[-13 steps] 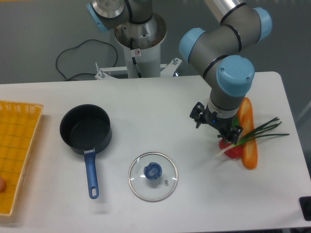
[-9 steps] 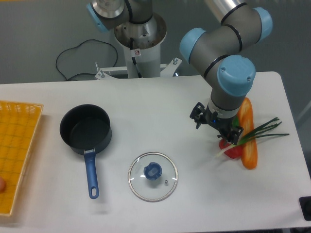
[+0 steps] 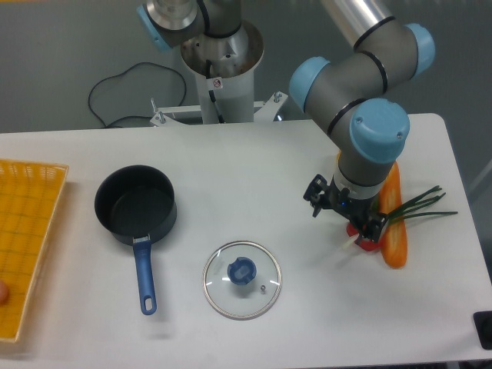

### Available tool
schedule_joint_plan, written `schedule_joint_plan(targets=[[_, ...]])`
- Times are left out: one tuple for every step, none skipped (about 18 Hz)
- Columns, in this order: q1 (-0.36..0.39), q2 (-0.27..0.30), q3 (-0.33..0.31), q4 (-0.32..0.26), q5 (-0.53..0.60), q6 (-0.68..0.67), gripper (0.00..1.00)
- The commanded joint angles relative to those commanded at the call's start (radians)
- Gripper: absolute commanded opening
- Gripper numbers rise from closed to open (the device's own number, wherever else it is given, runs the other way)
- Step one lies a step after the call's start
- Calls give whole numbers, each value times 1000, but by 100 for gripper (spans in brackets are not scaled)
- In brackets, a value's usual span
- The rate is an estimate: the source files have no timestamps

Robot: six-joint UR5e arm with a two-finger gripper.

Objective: Pick up the green onion
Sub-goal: 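Lower the gripper toward the green onion beside the orange vegetable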

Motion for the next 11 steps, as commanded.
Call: schedule_joint_plan(targets=[[0,-8,-2,14,-2,0,100],[-3,-23,-2,40,0,-2,100],[-5,-28,-5,64,0,0,100],[-2,-29,-6,78,-3,2,100],[-2,-31,-11,86,-3,2,100],[-2,-29,-15,89,-3,2,100],[-3,-25,-26,95,-3,3,100],[-5,-20,-37,101,-3,14,100],[-5,-18,-44,115,-3,53,100],[-2,-18,-57,130,-5,104,100],[2,-18,-76,143,-5,141,100]])
